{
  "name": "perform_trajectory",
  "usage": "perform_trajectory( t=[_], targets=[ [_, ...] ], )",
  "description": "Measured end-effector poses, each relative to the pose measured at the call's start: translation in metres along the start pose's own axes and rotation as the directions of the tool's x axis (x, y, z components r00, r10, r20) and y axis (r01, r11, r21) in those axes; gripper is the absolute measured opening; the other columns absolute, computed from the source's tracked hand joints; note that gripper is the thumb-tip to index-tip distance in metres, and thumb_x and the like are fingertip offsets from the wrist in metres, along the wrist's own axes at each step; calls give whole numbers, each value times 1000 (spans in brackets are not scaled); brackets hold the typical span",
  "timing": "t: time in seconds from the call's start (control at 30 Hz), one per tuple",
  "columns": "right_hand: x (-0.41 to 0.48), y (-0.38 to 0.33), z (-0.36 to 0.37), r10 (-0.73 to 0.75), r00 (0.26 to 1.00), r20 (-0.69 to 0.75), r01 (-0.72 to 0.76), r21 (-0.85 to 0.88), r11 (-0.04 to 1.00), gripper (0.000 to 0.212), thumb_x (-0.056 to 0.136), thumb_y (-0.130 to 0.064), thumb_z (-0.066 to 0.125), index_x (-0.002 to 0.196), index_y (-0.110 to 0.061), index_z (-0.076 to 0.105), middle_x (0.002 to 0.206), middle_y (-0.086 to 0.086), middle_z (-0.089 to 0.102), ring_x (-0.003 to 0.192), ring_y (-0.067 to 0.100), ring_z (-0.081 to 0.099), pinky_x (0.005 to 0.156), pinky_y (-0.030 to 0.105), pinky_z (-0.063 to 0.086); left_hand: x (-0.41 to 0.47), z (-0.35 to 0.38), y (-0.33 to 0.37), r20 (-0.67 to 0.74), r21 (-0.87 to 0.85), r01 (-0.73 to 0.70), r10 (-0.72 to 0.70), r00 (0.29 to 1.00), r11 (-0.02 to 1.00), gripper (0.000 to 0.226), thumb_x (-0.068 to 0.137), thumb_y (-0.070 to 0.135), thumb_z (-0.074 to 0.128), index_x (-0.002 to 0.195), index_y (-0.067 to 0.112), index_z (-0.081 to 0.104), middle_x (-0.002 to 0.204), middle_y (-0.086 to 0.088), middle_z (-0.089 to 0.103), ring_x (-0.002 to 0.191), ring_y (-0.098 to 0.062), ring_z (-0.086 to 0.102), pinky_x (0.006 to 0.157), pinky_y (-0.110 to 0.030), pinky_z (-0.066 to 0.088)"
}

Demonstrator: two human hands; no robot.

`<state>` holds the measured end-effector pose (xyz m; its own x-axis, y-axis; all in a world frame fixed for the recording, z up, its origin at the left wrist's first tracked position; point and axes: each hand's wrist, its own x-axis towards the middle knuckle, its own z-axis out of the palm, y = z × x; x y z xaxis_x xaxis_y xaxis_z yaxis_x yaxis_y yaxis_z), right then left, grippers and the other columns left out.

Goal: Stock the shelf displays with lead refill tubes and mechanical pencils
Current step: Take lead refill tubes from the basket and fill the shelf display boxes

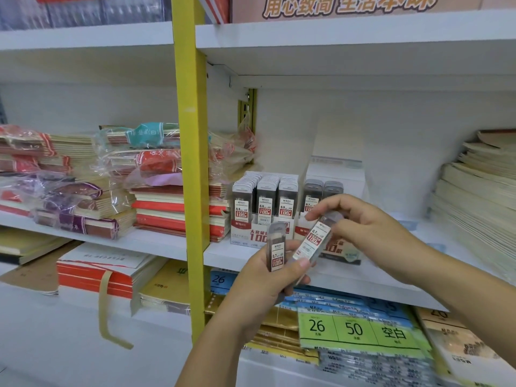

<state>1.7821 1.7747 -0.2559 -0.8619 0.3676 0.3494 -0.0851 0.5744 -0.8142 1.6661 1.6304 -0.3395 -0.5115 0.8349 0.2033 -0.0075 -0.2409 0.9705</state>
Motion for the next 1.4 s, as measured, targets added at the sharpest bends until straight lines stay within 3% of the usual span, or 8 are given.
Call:
perform_trajectory(
  t=[0.27,0.37,0.47,0.53,0.67,0.97,1.23,1.4],
  targets=[
    [-1,9,-6,63,997,-41,-57,134,989,28,91,0,58,110,-21,61,93,2,76,75,12,70,66,22,53,3,1,-6,-61,39,-11,13,998,999,20,91,28,71,111,29,69,91,-2,78,58,-2,61,50,-15,44],
    [1,3,-11,25,995,-96,-22,32,999,26,89,-7,63,105,-28,62,88,0,76,72,13,70,61,24,53,6,4,-4,-61,35,-2,5,998,999,22,94,35,66,115,29,63,96,2,78,64,-4,65,53,-17,45],
    [12,-11,-39,-136,922,-361,123,-57,991,26,88,-6,64,102,-27,57,82,3,74,65,10,67,58,22,53,9,6,-2,-77,19,36,-34,996,999,22,101,40,52,119,26,57,92,0,78,59,-5,63,50,-16,45],
    [22,-18,-65,-329,830,-450,140,-403,904,26,88,-13,65,100,-27,47,79,-3,71,67,4,61,67,20,46,11,6,-2,-77,5,21,-20,997,1000,17,105,35,44,119,28,52,96,1,78,61,-8,66,50,-18,47],
    [46,-13,-86,-373,882,-289,26,-760,649,27,86,-19,66,98,-30,44,88,-6,62,67,7,50,67,29,34,16,8,-5,-115,-43,-48,42,992,998,11,103,28,51,113,26,58,98,3,77,84,-16,76,64,-25,60],
    [74,24,-82,-146,974,-175,-31,-737,676,20,82,-21,71,88,-26,53,87,-6,64,79,7,55,61,25,39,19,7,-9,-157,-10,-104,101,982,995,13,98,32,59,107,31,68,92,1,78,81,-14,75,66,-24,60],
    [73,23,-82,-226,949,-221,-117,-910,397,21,88,-43,63,103,-30,71,96,-3,46,107,23,37,83,32,32,18,8,-5,-149,31,-96,100,984,995,14,99,32,57,109,31,67,93,3,77,70,-8,70,57,-17,53],
    [45,2,-57,-381,906,-184,69,-824,563,17,89,-36,56,99,-32,70,86,-18,54,96,0,47,73,15,29,14,11,1,-126,56,-91,97,987,994,13,100,29,56,108,31,66,93,3,77,71,-7,70,58,-17,53]
  ],
)
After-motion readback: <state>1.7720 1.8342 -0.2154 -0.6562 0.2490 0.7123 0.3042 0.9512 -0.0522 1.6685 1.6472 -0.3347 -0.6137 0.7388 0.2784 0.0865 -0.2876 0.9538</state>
